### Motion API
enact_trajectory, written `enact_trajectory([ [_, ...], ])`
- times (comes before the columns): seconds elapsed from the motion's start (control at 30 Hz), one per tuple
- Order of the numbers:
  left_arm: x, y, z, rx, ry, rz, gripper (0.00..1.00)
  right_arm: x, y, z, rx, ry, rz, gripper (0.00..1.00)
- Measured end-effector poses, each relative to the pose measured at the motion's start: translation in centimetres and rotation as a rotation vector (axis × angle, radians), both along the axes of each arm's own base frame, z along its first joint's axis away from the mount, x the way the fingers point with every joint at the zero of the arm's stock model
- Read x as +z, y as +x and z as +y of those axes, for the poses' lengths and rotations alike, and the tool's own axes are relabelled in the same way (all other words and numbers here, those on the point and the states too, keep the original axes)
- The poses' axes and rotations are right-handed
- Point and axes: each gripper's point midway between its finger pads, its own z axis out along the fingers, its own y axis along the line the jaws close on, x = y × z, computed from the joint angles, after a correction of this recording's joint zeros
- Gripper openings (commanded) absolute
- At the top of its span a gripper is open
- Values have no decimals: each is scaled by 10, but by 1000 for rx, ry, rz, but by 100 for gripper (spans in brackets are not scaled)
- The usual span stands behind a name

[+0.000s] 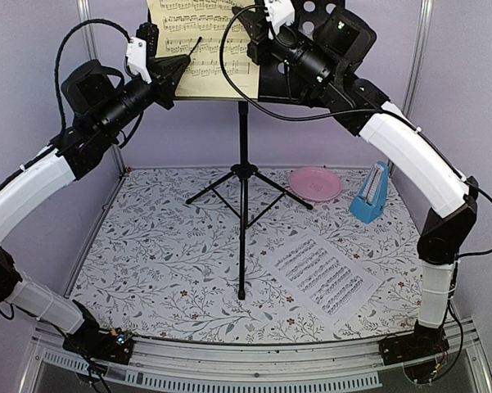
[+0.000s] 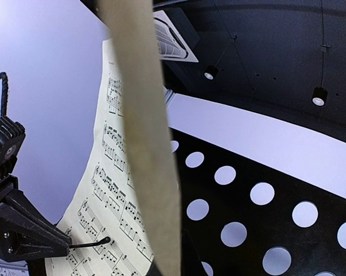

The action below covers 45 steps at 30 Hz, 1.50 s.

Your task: Set up the instrument practice props

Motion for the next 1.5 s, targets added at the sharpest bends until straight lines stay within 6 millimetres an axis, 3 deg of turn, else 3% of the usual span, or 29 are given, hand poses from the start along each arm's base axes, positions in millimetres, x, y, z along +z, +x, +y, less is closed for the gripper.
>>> enact_trajectory([
  [0.33, 1, -1, 0, -3, -1, -4, 0, -13, 10, 15, -9, -16, -24, 0],
  [1.3, 1, -1, -1, -9, 0, -5, 0, -17, 12, 30, -16, -1, -129, 3],
  [1.4, 1, -1, -1, -6, -1, -4, 11, -16, 11, 29, -20, 1, -137, 9],
  [1.5, 1, -1, 0, -6, -7, 0, 31, -16, 11, 29, -22, 1, -141, 30],
])
